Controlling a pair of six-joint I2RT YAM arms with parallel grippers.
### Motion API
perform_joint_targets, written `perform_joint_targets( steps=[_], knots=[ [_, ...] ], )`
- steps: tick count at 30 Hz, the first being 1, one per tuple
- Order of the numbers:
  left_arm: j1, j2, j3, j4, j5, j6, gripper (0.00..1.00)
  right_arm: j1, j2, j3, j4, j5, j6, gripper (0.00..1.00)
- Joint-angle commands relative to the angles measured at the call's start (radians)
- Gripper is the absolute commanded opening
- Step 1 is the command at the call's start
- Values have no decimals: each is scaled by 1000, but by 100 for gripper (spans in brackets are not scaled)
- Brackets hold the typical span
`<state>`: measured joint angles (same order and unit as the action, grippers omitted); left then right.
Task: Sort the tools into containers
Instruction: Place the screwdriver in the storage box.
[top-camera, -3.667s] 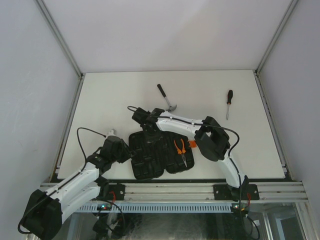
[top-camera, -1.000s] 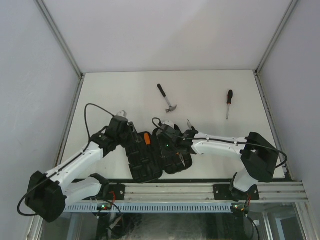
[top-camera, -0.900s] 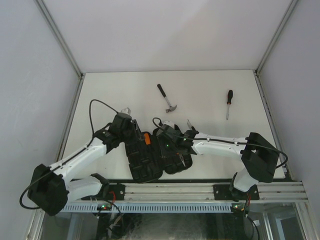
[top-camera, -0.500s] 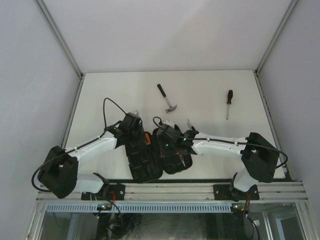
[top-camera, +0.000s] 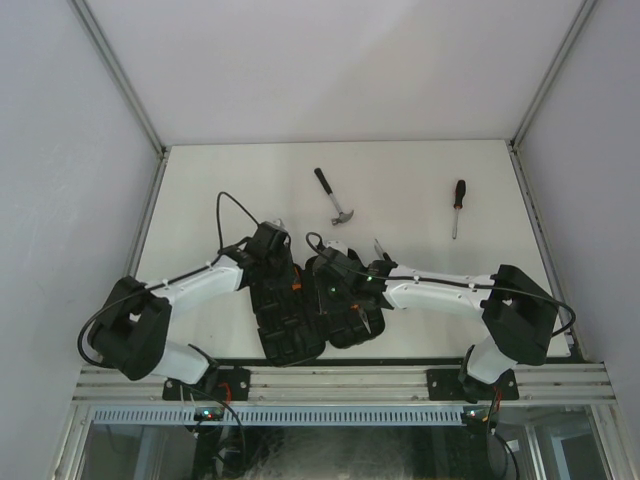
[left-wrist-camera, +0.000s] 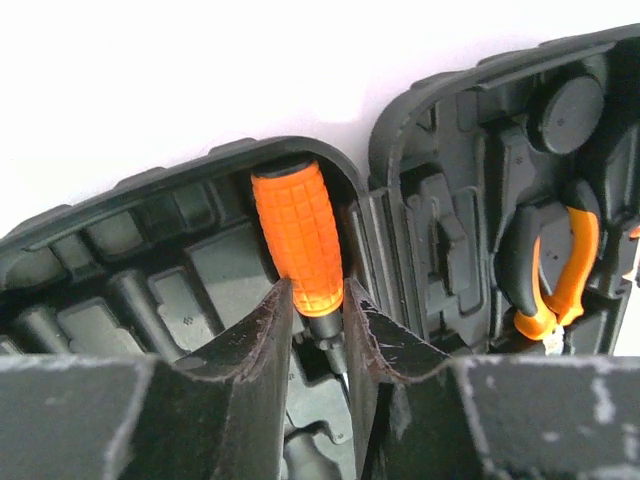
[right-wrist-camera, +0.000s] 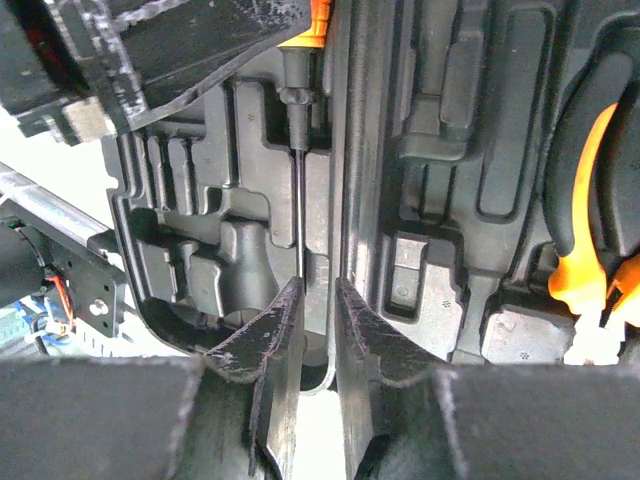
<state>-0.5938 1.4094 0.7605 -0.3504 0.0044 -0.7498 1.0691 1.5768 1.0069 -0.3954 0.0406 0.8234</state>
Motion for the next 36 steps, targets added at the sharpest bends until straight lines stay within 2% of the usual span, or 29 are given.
perform_joint_targets(
  steps=[1,9,36],
  knots=[
    [-6,36,49,31,-5,24,30,5,8,1,49,-23,14,18],
    [-7,56,24,42,-11,20,25,7,48,2,74,-62,15,9],
    [-6,63,10,51,-6,10,24,65,141,1,104,-15,68,4]
  ],
)
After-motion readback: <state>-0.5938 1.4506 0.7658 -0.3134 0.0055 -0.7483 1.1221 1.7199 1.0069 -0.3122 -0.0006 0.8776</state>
